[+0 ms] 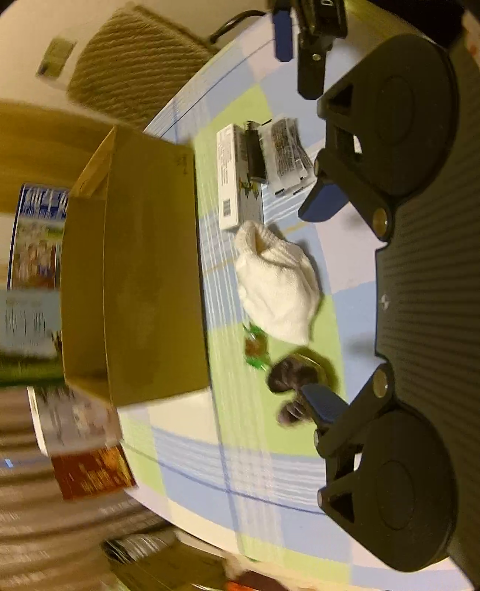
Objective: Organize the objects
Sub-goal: 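Move the left gripper toward the white knit cloth, then close the left gripper on the white knit cloth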
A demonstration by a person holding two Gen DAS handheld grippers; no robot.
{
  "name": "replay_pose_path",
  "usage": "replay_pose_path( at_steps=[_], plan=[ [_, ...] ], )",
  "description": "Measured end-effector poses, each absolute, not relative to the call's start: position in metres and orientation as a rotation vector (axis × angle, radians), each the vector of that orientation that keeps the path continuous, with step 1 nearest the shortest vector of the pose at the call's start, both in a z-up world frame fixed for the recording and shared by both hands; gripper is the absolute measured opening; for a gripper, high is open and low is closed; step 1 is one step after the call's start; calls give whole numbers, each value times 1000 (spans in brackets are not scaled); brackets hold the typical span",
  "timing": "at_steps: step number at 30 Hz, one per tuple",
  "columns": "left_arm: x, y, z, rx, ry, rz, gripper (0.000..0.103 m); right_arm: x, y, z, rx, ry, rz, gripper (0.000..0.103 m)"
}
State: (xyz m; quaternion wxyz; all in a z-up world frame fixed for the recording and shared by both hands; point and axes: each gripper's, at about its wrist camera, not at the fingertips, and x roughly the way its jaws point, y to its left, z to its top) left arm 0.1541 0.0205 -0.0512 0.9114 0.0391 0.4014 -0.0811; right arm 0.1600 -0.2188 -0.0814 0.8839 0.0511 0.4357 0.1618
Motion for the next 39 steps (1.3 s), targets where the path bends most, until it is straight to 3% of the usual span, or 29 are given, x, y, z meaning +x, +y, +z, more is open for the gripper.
replay_pose_path(
  at_steps=[4,8,11,14,18,39],
  plan=[
    [169,11,-61,130,829,-221,87,167,-218,-88,100,918,337,88],
    [188,2,-75,166,850,-234,76,173,-215,-94,92,920,341,88],
    [205,-5,-88,193,893,-247,60,178,-212,-97,86,919,343,88],
    [214,-6,-95,196,919,-250,51,183,-205,-99,79,908,356,88],
    [211,-1,-88,133,906,-248,29,188,-192,-106,46,902,375,88],
    [194,21,-78,-2,895,-211,26,202,-142,-134,-107,857,252,92]
  ],
)
